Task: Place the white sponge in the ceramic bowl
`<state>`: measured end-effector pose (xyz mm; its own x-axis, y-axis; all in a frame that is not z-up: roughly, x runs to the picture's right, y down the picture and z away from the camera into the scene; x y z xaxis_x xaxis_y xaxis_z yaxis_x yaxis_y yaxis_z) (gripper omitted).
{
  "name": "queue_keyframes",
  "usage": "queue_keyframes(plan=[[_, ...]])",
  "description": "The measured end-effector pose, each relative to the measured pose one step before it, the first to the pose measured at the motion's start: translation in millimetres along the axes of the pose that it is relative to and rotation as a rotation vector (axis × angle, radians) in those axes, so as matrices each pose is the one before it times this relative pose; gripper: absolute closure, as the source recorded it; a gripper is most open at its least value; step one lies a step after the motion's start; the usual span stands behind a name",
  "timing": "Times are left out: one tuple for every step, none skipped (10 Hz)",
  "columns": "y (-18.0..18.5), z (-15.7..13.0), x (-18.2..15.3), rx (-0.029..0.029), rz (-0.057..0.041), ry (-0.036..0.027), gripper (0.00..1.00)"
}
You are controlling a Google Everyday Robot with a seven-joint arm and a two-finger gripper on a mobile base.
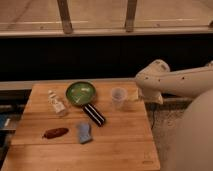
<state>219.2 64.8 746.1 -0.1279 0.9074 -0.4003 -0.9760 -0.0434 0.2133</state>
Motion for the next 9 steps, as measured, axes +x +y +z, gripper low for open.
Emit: queue_keyframes(plan=[[0.04,0.05,0.01,0.00004,-0.00011,0.00008,0.2],[-0.06,0.0,0.04,0.00004,0.00002,0.00003,0.2],[0.13,0.01,-0.04,-0.00009,-0.00007,-0.00002,0.2],[0.15,-0.23,-0.65,-0.00145,0.00035,0.00017,0.2],[0.21,-0.38,-1.21,-0.00412,-0.00942,0.00304,0.2],[1.8,-3.38,-3.18,-0.00914,-0.01595,0.00204,0.2],[5.28,-2.91,-2.16,-0.00418,-0.02248,0.00252,0.2],[19.18,-4.85,-0.25,-0.01821,-0.03584,0.001,0.2],[21.42,-4.39,1.96,-0.01178,-0.0427,-0.00054,0.2]])
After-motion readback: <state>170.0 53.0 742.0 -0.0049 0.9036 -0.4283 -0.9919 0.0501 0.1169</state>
